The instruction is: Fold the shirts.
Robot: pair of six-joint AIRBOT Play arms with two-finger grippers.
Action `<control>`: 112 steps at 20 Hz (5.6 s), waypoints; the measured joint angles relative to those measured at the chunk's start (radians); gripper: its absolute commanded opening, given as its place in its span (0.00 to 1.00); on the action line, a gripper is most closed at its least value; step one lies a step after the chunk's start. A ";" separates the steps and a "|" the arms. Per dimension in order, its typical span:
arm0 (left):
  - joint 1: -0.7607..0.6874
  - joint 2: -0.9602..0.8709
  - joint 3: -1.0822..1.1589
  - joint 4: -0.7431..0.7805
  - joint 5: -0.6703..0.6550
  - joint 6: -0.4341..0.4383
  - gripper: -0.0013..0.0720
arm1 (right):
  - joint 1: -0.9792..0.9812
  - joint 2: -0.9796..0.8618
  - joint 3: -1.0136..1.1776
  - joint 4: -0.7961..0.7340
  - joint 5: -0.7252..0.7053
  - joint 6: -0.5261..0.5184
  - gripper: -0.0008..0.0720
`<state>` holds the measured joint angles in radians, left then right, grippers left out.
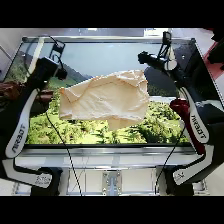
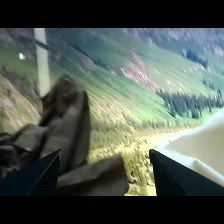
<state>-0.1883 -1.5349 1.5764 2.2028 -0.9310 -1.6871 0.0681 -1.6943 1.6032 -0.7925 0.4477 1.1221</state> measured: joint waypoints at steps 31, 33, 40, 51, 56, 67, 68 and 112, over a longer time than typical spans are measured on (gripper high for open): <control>0.372 0.470 -0.473 -0.696 0.051 0.200 0.88 | -0.067 0.416 -1.108 0.410 0.172 0.002 0.30; 0.372 0.470 -0.473 -0.702 0.051 0.210 0.88 | -0.056 0.406 -1.111 0.427 0.138 -0.003 0.06; 0.375 0.470 -0.563 -0.693 -0.037 0.351 0.88 | -0.045 0.401 -1.067 0.608 0.146 -0.137 0.06; 0.152 0.399 -0.735 -0.843 0.043 0.764 0.85 | -0.045 0.401 -0.994 0.641 0.235 -0.176 0.06; 0.049 0.323 -0.740 -0.683 0.051 0.676 0.85 | -0.045 0.401 -0.992 0.642 0.262 -0.177 0.06; 0.024 0.210 -0.740 -0.489 0.108 0.480 0.03 | -0.047 0.401 -0.991 0.644 0.275 -0.178 0.06; 0.024 0.207 -0.740 -0.486 0.121 0.476 0.03 | -0.047 0.401 -0.991 0.644 0.276 -0.178 0.06; 0.026 -0.121 -0.100 -0.107 0.286 -0.032 0.29 | -0.168 0.331 -0.574 0.182 -0.119 -0.022 0.38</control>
<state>-0.1623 -1.6562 1.4761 2.0960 -0.6449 -1.7187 -0.1001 -1.3632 1.0294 -0.6109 0.3286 1.1004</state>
